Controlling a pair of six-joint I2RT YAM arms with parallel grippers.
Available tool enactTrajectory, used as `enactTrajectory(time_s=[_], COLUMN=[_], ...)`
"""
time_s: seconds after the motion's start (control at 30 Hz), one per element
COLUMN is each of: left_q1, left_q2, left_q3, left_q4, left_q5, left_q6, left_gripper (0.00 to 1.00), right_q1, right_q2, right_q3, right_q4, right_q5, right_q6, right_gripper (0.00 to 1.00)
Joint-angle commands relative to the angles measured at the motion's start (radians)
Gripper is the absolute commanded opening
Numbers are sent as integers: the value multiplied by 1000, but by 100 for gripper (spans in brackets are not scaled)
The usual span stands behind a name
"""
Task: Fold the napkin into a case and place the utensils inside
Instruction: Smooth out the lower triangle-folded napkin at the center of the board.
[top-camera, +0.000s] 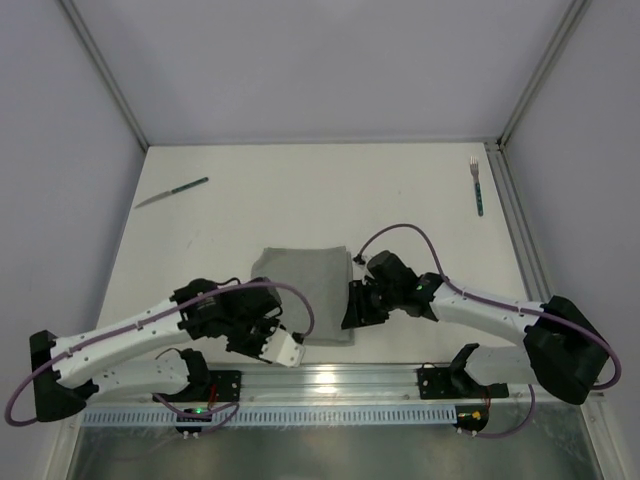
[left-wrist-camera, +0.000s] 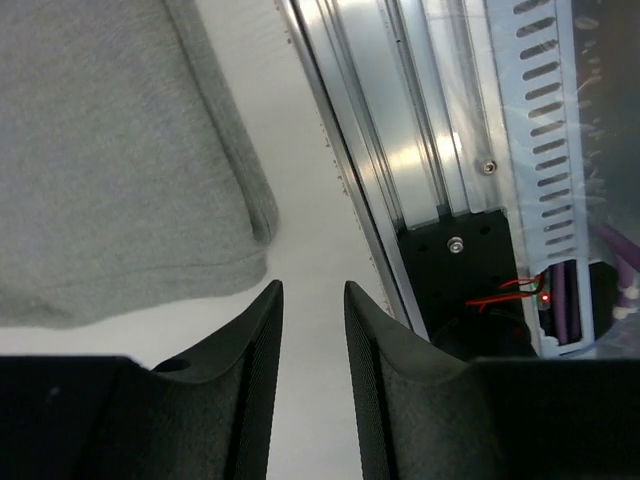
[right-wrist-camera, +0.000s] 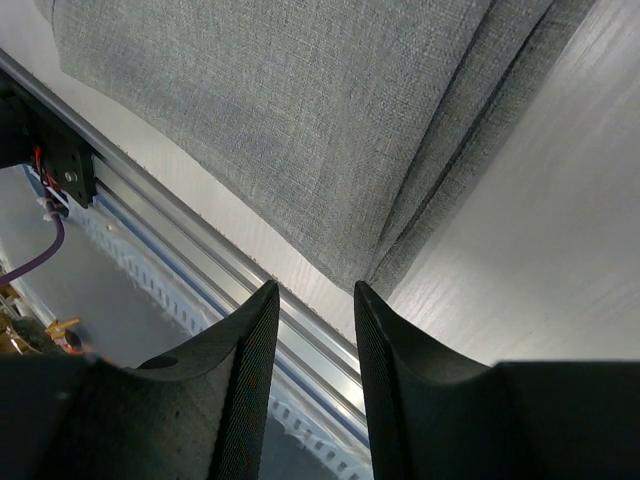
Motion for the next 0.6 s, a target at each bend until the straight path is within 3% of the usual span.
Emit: enactTrajectory(time_s=[0.0,0.2,0.3,0.57], left_q1=[-104,-279,-282,-282], left_q2=[-21,-55,-83,-74], left_q3=[-98,-329,-409,-468], left_q4=[158,398,453,503], left_q5=[-74,-204,-302,-348], left_q6=[87,145,229,263], left_gripper=[34,38,41,42], right_q1=[15,29,32,41], right_q2=[-34,-29,-37,38], right_q3=[-22,-39,-56,-56], right_q4=[21,52,64,144], right_q5=[14,50,55,44], right_q6=[67,104,123,130], right_gripper=[40,39,39,37])
